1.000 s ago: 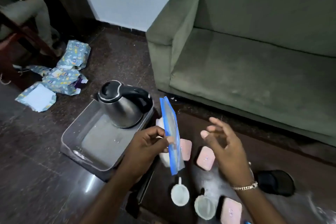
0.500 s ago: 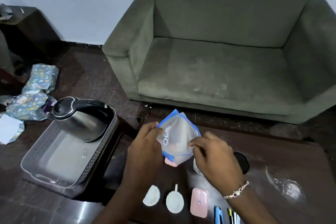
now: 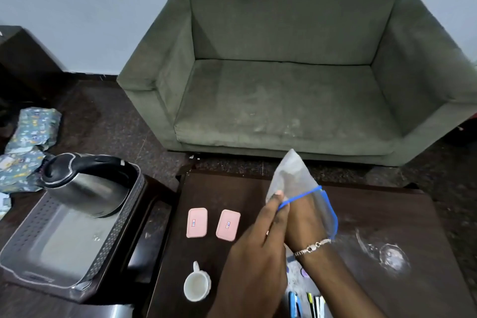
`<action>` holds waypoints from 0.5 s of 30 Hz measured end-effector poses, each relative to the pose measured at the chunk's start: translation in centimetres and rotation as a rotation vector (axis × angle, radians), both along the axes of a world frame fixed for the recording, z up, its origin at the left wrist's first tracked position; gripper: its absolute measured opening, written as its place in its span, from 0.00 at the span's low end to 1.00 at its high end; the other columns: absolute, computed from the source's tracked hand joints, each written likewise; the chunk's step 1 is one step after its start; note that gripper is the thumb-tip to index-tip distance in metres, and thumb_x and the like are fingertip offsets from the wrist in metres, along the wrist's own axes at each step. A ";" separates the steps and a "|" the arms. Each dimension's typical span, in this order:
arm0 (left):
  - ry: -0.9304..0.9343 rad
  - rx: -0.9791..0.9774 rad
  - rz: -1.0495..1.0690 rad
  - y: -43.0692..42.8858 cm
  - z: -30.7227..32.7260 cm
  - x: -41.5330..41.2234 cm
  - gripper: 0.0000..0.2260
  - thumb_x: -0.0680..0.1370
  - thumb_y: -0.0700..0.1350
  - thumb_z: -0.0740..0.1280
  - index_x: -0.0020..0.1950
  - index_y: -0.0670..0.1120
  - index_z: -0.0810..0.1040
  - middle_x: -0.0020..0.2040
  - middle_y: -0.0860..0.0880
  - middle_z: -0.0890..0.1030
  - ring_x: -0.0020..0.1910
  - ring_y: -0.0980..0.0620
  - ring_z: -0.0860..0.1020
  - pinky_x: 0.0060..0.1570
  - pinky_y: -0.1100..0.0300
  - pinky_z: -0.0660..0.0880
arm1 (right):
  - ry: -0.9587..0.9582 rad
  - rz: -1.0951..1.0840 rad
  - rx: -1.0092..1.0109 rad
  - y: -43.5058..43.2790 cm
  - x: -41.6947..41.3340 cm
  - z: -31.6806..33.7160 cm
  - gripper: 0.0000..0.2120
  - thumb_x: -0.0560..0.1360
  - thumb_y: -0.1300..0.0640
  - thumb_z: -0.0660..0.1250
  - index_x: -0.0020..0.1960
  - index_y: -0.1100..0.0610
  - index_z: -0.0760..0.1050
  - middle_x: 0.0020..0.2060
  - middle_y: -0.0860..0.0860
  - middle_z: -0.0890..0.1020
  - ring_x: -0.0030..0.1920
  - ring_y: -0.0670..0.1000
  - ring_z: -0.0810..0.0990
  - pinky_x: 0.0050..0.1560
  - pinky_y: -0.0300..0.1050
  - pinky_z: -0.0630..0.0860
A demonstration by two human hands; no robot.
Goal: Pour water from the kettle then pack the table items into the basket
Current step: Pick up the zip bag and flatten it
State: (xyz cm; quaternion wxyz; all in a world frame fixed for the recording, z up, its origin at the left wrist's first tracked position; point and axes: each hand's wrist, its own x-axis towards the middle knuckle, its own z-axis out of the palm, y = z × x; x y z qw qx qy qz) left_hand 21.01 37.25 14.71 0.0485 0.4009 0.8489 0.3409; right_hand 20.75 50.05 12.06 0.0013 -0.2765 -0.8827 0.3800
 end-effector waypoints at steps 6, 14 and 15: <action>-0.022 -0.065 -0.024 0.5 -0.2 0.7 0.25 0.73 0.39 0.58 0.68 0.43 0.81 0.73 0.50 0.76 0.58 0.57 0.84 0.43 0.65 0.82 | 0.314 -0.243 -0.532 -3.3 -0.8 -0.2 0.18 0.85 0.56 0.43 0.68 0.54 0.66 0.72 0.67 0.70 0.46 0.54 0.84 0.34 0.32 0.70; -0.111 -0.129 0.171 1.1 -1.4 -0.6 0.33 0.59 0.29 0.79 0.64 0.42 0.83 0.68 0.48 0.81 0.42 0.54 0.86 0.28 0.65 0.77 | -0.204 0.467 0.299 0.6 -2.8 0.2 0.18 0.79 0.50 0.54 0.47 0.57 0.80 0.45 0.63 0.83 0.48 0.58 0.82 0.52 0.45 0.77; -0.113 -0.146 0.193 1.1 -1.7 -0.8 0.34 0.57 0.29 0.80 0.63 0.42 0.83 0.66 0.47 0.82 0.43 0.53 0.87 0.28 0.65 0.78 | -0.193 0.457 0.385 1.1 -3.0 0.3 0.11 0.78 0.58 0.59 0.41 0.54 0.77 0.37 0.56 0.81 0.42 0.55 0.81 0.44 0.41 0.73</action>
